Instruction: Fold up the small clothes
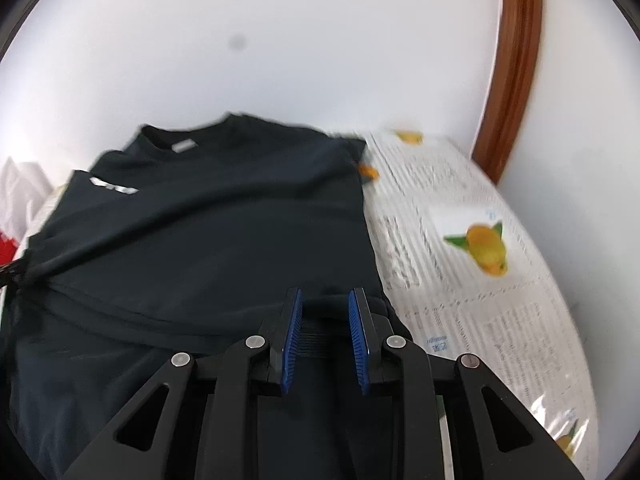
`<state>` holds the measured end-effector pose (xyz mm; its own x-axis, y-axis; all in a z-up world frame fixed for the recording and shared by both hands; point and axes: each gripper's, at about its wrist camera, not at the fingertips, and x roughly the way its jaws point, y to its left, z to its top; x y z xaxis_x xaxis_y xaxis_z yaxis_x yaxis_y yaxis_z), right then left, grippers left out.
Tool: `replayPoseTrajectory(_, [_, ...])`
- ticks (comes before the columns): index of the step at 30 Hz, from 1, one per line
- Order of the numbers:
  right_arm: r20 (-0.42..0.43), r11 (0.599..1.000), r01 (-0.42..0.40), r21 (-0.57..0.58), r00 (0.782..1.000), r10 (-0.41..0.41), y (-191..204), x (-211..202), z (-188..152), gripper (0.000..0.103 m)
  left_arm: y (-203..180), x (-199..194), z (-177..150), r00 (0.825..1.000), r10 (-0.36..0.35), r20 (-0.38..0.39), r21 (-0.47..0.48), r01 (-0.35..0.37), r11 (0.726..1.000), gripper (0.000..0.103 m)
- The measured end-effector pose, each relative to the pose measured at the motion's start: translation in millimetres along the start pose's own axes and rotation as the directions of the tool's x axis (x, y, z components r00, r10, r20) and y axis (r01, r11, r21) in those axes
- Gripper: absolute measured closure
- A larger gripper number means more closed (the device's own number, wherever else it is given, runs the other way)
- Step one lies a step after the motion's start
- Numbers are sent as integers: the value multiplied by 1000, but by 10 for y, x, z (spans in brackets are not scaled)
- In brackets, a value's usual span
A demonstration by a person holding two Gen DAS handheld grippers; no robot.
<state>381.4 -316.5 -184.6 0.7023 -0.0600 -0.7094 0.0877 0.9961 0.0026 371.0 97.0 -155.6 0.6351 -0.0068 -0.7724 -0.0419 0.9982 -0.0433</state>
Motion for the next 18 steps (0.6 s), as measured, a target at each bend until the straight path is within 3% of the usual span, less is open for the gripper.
replayPoseTrajectory(2, [-37, 1000, 21, 12, 999, -20, -30, 131, -35, 79, -1, -16, -14, 1000, 4, -3, -2, -4, 1000, 93])
replayPoseTrajectory(5, [-15, 1000, 19, 13, 1000, -18, -35, 50, -84, 78, -5, -51, -49, 1000, 9, -6, -1, -9, 1000, 92])
replayPoseTrajectory(7, [4, 1000, 13, 21, 1000, -13, -52, -60, -121, 75, -2, -93, -81, 1000, 20, 2, -5, -20, 1000, 84])
replayPoseTrajectory(9, [19, 1000, 15, 18, 1000, -15, -75, -182, -166, 74, 16, -144, -116, 1000, 30, -2, -15, -30, 999, 67])
replayPoseTrajectory(13, [40, 998, 57, 2, 998, -57, -104, -434, -296, 70, 47, -321, -203, 999, 41, 3, -35, -41, 999, 64])
replayPoseTrajectory(18, [59, 997, 81, 18, 995, -82, -166, -747, -527, 66, 38, -625, -356, 998, 55, 25, -30, -54, 998, 50])
